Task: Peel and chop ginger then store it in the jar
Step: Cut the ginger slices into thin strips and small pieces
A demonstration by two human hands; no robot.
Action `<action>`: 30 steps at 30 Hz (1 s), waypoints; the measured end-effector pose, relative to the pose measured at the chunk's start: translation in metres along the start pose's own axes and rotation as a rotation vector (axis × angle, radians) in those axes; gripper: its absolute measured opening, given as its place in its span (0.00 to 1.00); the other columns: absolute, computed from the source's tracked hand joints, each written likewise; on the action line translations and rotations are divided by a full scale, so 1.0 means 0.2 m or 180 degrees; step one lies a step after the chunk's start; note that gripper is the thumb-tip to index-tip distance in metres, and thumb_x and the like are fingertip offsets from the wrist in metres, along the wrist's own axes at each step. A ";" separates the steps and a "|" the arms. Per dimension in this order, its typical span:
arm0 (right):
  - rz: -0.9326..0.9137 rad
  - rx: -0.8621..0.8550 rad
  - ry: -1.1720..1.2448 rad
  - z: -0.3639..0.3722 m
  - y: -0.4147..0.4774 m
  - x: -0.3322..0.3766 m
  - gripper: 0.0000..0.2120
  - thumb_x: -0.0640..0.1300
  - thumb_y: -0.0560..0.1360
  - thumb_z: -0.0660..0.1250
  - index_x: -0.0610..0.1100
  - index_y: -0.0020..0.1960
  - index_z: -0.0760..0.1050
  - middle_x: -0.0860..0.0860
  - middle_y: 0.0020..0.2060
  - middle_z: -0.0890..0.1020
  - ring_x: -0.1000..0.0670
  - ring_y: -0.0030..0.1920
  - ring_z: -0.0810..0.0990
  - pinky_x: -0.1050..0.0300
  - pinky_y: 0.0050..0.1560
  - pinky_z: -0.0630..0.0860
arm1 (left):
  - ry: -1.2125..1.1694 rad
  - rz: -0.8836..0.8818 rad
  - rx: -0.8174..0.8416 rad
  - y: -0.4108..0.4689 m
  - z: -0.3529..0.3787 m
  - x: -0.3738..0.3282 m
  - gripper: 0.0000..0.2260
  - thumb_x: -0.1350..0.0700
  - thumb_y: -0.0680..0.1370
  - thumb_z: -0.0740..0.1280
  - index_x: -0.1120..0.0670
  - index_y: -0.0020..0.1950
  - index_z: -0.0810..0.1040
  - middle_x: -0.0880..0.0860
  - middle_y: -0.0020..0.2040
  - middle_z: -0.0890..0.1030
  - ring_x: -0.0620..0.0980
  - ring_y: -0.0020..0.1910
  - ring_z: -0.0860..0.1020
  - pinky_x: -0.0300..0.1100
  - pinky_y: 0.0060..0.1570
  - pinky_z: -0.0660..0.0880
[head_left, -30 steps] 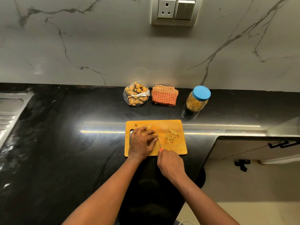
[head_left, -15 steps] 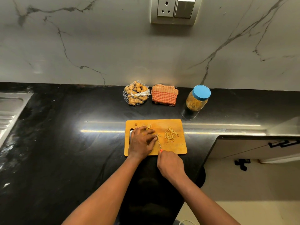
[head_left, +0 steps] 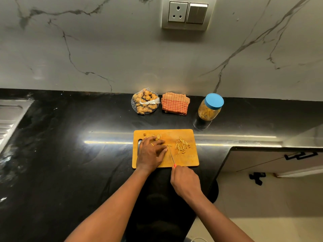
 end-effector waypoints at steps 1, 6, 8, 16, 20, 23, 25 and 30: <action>0.0009 -0.0053 0.0030 -0.01 0.00 0.00 0.20 0.51 0.85 0.49 0.44 0.50 0.77 0.46 0.46 0.82 0.44 0.45 0.82 0.53 0.37 0.70 | -0.0019 0.0001 -0.0006 0.00 0.00 0.00 0.06 0.47 0.73 0.73 0.46 0.47 0.86 0.41 0.54 0.83 0.48 0.61 0.74 0.55 0.61 0.69; -0.0025 -0.0152 0.0107 -0.04 0.03 0.02 0.20 0.52 0.85 0.49 0.43 0.50 0.76 0.46 0.44 0.82 0.44 0.44 0.82 0.53 0.36 0.70 | -0.0117 -0.0026 0.0005 0.00 0.00 0.01 0.06 0.48 0.72 0.74 0.47 0.47 0.86 0.42 0.54 0.83 0.48 0.62 0.74 0.55 0.62 0.69; 0.0000 -0.0089 0.0109 -0.03 0.05 0.03 0.20 0.51 0.85 0.50 0.43 0.50 0.76 0.46 0.45 0.82 0.44 0.45 0.81 0.52 0.38 0.71 | -0.0150 -0.0039 0.0006 0.00 0.00 0.01 0.06 0.48 0.72 0.74 0.47 0.47 0.86 0.42 0.54 0.83 0.48 0.62 0.74 0.55 0.62 0.68; 0.0022 -0.0036 0.0189 -0.01 0.07 0.03 0.21 0.53 0.85 0.49 0.43 0.52 0.77 0.45 0.46 0.82 0.43 0.47 0.81 0.50 0.42 0.75 | -0.0212 -0.0069 -0.0027 0.00 0.00 0.03 0.05 0.49 0.72 0.74 0.47 0.46 0.86 0.42 0.53 0.84 0.48 0.61 0.74 0.54 0.62 0.68; -0.0014 -0.0023 0.0212 0.00 0.07 0.05 0.21 0.53 0.85 0.49 0.43 0.52 0.77 0.46 0.47 0.82 0.44 0.47 0.81 0.51 0.40 0.72 | -0.0226 -0.0061 -0.0021 0.00 0.00 0.03 0.05 0.49 0.72 0.75 0.47 0.45 0.86 0.41 0.53 0.83 0.48 0.61 0.74 0.53 0.62 0.69; -0.0009 -0.0035 0.0167 0.00 0.07 0.05 0.21 0.53 0.85 0.49 0.43 0.52 0.77 0.46 0.47 0.82 0.45 0.47 0.81 0.52 0.39 0.71 | -0.0250 -0.0069 -0.0021 0.00 0.00 0.03 0.04 0.49 0.71 0.75 0.47 0.45 0.86 0.41 0.53 0.83 0.48 0.61 0.74 0.53 0.61 0.69; 0.0008 -0.0009 0.0178 0.01 0.07 0.05 0.21 0.53 0.85 0.49 0.43 0.52 0.77 0.46 0.47 0.82 0.44 0.47 0.81 0.52 0.40 0.72 | -0.0253 -0.0075 -0.0010 0.01 0.00 0.03 0.04 0.49 0.71 0.75 0.47 0.45 0.86 0.41 0.53 0.83 0.47 0.61 0.74 0.54 0.62 0.68; -0.0037 -0.0018 0.0105 0.00 0.07 0.06 0.21 0.52 0.85 0.49 0.43 0.53 0.77 0.45 0.47 0.82 0.44 0.47 0.82 0.52 0.40 0.72 | -0.0273 -0.0038 -0.0038 0.00 0.00 0.03 0.04 0.50 0.71 0.75 0.46 0.45 0.85 0.41 0.53 0.83 0.47 0.61 0.74 0.54 0.61 0.69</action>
Point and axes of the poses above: each hand's wrist, its own y-axis towards the middle knuckle, its own z-axis out of the palm, x = y × z, the point moved 9 cm from there along y, towards the middle knuckle
